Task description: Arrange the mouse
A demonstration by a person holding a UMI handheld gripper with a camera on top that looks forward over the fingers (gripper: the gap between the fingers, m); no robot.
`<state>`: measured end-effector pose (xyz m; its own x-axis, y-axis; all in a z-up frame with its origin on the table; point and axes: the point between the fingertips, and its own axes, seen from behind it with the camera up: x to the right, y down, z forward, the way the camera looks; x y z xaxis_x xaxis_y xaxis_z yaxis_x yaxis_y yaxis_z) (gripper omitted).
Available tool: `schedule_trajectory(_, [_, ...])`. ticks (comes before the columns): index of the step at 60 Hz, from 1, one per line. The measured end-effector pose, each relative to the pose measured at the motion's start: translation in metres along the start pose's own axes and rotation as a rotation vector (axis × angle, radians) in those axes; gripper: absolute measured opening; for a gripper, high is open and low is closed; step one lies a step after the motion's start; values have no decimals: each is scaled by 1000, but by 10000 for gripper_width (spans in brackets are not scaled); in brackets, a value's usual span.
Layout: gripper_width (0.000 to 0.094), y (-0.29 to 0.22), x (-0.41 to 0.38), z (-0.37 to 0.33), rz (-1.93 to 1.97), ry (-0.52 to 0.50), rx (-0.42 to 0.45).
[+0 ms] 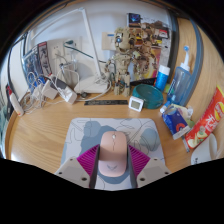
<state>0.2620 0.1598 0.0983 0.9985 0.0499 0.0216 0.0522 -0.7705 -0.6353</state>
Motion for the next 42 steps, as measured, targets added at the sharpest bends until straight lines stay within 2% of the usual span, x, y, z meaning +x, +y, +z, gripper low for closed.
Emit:
schedule_trajectory(5, [600,2,0,-6,-16,9,-28])
schedule_trajectory(7, [678,-2,-1,-15,-16,17,-43])
schedule_trajectory(8, [756,-5,-2,-20,-15,17,-39])
schedule_trajectory(9, [770,-8,-3,-25,-13,17,-31])
schedule_trajectory(11, [866,-17,-4,-38,-2,21,-13])
schedule_trajectory(28, [866,-115,-25,-190,46,39,203])
schedule_trajectory(37, [860,-133,-49,-252,25,32,269])
schedule_trajectory(42, [863,-132,-63,-274,5,42,275])
